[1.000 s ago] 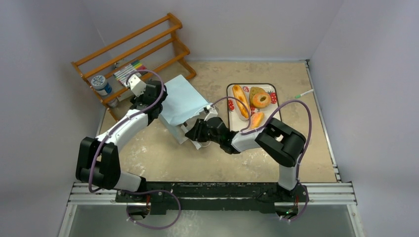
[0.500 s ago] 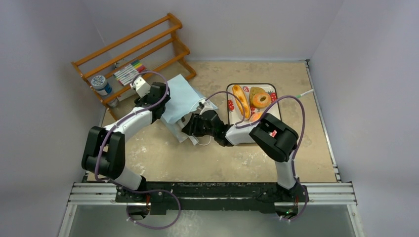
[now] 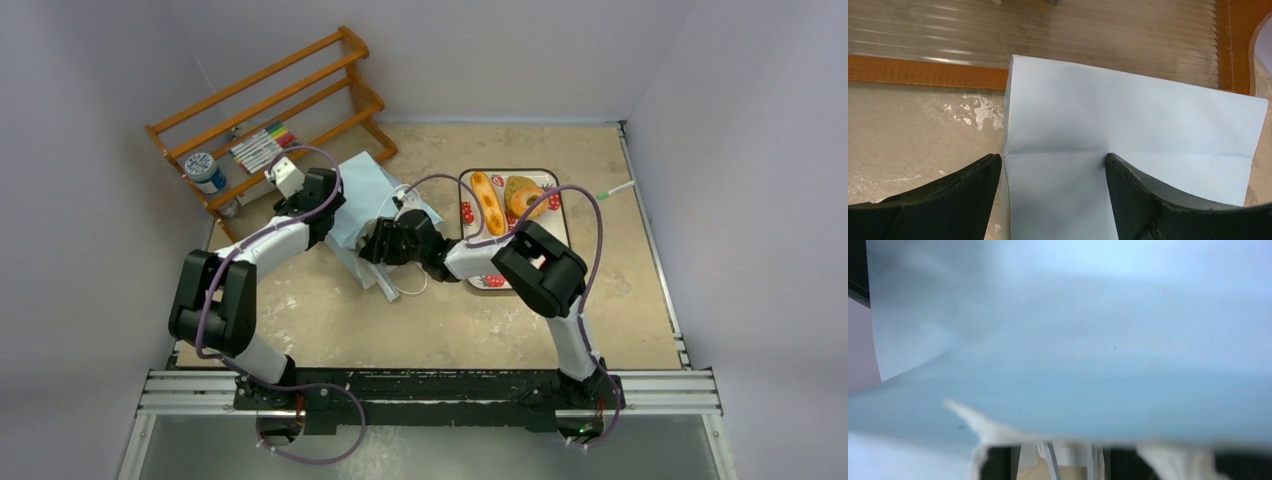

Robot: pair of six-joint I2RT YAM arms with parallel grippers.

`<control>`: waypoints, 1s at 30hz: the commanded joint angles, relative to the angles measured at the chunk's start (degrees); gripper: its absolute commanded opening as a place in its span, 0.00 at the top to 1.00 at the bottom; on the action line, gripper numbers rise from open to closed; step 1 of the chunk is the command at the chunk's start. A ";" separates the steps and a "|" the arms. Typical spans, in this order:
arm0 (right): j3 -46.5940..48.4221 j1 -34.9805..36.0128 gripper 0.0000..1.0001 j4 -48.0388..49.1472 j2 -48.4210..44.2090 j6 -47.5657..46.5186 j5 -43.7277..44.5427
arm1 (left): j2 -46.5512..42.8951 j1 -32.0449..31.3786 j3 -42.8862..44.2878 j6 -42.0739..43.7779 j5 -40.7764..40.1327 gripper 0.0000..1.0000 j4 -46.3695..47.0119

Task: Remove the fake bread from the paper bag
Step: Take out the fake bread from the paper bag.

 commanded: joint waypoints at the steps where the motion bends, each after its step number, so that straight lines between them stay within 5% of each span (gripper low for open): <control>1: 4.33 -0.45 0.44 -0.72 1.80 -2.09 -0.83 | 0.38 0.85 -0.91 1.11 0.75 0.25 2.39; 17: 10.48 3.23 0.41 -8.92 7.06 -7.58 4.63 | 0.07 1.95 -1.52 0.52 2.68 0.25 3.12; 30: 9.99 3.33 0.81 -13.30 6.52 -5.50 2.56 | -1.68 2.13 -0.84 -0.82 2.79 0.25 1.58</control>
